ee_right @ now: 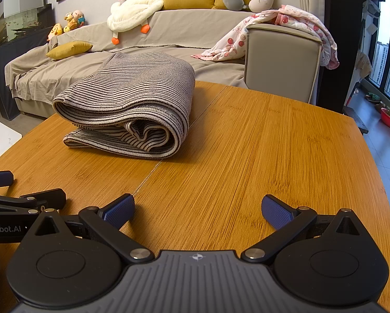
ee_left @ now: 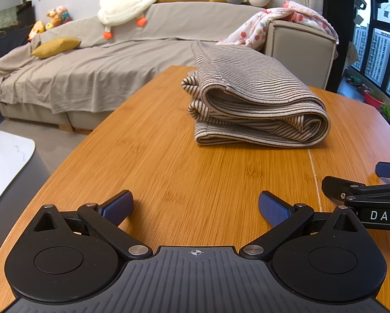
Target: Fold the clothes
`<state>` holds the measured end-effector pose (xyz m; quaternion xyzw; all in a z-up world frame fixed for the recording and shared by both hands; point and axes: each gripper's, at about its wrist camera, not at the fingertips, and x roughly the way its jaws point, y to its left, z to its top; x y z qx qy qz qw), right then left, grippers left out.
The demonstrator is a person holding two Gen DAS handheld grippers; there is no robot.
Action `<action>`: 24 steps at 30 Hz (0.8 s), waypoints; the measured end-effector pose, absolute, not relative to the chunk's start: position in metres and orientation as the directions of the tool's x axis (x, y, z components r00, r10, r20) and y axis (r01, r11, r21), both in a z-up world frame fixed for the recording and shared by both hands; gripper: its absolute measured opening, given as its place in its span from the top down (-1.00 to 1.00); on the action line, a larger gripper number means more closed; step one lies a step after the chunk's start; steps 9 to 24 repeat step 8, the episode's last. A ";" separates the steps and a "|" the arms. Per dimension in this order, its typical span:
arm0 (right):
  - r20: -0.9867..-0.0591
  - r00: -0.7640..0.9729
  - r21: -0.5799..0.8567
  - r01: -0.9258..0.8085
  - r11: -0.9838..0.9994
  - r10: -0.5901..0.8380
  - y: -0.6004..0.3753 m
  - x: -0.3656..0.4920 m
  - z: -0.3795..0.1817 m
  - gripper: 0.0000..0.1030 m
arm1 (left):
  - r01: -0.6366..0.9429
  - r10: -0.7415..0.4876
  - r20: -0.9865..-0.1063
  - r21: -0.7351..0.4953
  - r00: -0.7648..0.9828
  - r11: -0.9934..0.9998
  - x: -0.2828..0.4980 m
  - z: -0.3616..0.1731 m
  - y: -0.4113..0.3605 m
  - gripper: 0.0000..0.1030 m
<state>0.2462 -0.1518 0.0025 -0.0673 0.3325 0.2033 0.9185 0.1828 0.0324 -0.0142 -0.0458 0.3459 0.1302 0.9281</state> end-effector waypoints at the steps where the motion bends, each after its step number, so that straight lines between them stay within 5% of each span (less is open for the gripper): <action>1: -0.638 0.696 0.012 -0.418 0.908 0.329 -0.152 0.246 0.002 -1.00 | -0.273 0.210 -0.654 0.005 0.727 0.962 0.183 -0.014 0.032 -1.00; 24: -0.638 0.696 0.012 -0.418 0.908 0.329 -0.152 0.247 0.003 -1.00 | -0.268 0.193 -0.649 -0.018 0.736 0.963 0.179 -0.013 0.034 -1.00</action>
